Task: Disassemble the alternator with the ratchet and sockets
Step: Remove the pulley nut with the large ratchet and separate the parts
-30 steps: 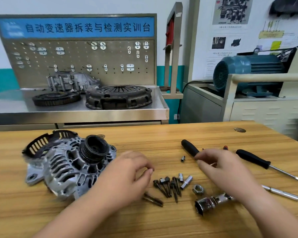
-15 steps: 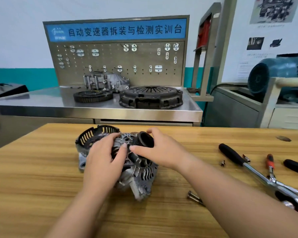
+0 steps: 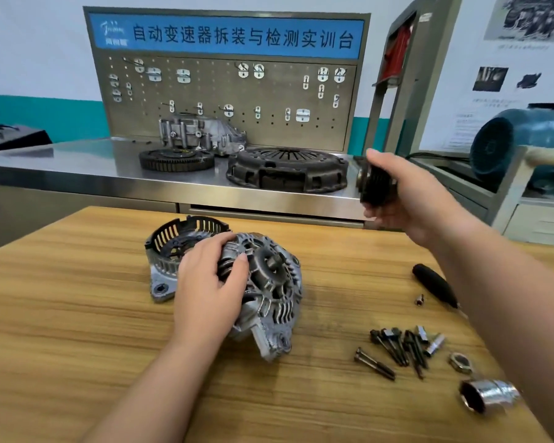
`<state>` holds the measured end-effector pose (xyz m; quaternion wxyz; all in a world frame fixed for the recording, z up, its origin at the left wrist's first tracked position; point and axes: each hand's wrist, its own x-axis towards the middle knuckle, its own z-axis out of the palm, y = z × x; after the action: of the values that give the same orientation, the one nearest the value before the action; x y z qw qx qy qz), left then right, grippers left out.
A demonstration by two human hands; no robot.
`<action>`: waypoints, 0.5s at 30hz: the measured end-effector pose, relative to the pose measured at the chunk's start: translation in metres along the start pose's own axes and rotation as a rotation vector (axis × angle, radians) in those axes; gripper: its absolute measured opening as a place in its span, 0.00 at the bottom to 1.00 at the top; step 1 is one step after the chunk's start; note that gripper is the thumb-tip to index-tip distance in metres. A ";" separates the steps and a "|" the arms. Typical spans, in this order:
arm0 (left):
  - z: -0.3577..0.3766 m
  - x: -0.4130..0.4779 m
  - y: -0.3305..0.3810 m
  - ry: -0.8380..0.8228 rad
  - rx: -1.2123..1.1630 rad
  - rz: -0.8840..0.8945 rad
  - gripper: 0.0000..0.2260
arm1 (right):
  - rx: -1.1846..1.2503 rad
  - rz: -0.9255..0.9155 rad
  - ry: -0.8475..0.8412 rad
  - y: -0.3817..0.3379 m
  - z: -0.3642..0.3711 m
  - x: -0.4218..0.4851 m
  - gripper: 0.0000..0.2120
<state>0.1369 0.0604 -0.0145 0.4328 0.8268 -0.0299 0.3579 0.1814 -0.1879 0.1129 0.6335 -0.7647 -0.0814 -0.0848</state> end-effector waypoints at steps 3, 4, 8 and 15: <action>0.001 0.000 0.000 0.001 -0.012 -0.020 0.19 | -0.160 0.076 -0.027 0.026 -0.019 0.001 0.22; 0.001 0.000 0.001 0.000 -0.022 -0.027 0.19 | -0.206 0.094 -0.022 0.039 -0.020 0.000 0.21; 0.001 -0.001 0.002 0.005 -0.050 -0.034 0.18 | -0.408 0.137 -0.106 0.079 -0.011 -0.007 0.21; 0.001 0.000 -0.004 0.032 -0.196 -0.064 0.18 | -0.766 0.157 -0.245 0.107 0.005 -0.011 0.20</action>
<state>0.1391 0.0625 -0.0179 0.5231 0.7753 -0.0313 0.3526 0.1960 -0.2033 0.0072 0.2929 -0.9537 -0.0602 0.0312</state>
